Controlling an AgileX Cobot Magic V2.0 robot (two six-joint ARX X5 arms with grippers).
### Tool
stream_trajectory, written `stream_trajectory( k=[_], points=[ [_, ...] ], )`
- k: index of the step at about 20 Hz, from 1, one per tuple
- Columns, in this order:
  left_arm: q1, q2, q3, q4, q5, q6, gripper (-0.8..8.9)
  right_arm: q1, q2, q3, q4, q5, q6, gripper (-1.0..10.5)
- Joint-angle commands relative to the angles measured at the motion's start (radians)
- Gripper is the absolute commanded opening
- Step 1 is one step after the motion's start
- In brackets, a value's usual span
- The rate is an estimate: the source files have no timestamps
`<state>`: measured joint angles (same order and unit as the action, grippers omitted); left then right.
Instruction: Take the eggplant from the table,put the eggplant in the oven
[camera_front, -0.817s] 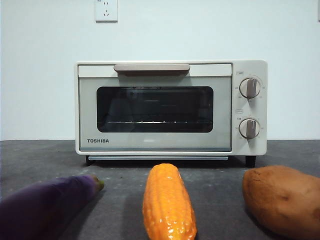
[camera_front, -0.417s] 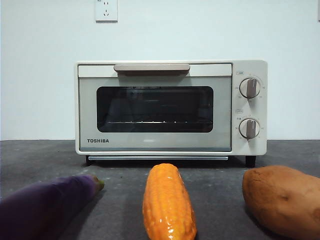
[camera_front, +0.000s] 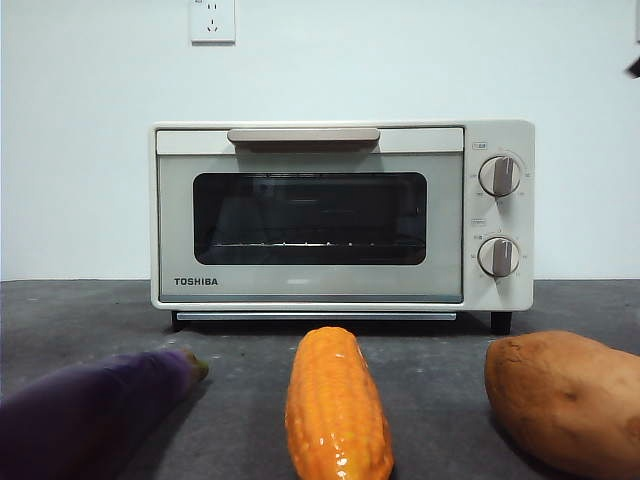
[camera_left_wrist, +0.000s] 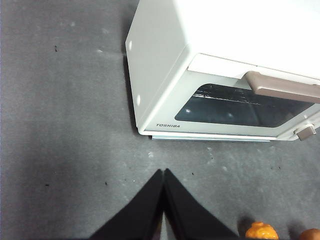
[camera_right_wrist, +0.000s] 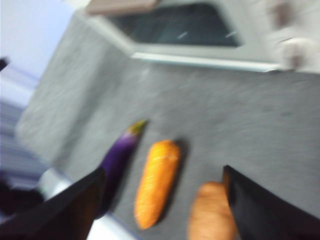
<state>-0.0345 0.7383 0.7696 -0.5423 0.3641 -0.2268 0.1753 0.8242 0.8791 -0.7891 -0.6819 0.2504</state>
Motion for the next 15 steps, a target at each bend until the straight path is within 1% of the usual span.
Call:
stream_trajectory(
  k=[1,3,4,7,10,13,15],
  points=[
    [0.001,0.006,0.021,0.009,0.003,0.010,0.06,0.085,0.033,0.015,0.059,-0.009,0.071,4.0],
    [0.001,0.006,0.021,0.009,0.003,0.009,0.06,0.160,0.063,0.015,0.111,-0.003,0.117,4.0],
    [0.001,0.006,0.021,0.009,0.003,0.010,0.06,0.204,0.080,0.015,0.141,0.012,0.147,4.0],
    [0.001,0.006,0.021,0.009,0.003,0.010,0.06,0.336,0.140,0.016,0.217,0.093,0.214,4.0],
    [0.001,0.006,0.021,0.010,0.003,0.010,0.06,0.536,0.264,0.052,0.266,0.256,0.280,4.0],
    [0.001,0.006,0.021,0.010,0.003,0.010,0.06,0.671,0.407,0.149,0.248,0.339,0.309,4.0],
    [0.001,0.006,0.021,0.010,0.003,0.010,0.06,0.756,0.525,0.247,0.185,0.420,0.320,4.0]
  ],
)
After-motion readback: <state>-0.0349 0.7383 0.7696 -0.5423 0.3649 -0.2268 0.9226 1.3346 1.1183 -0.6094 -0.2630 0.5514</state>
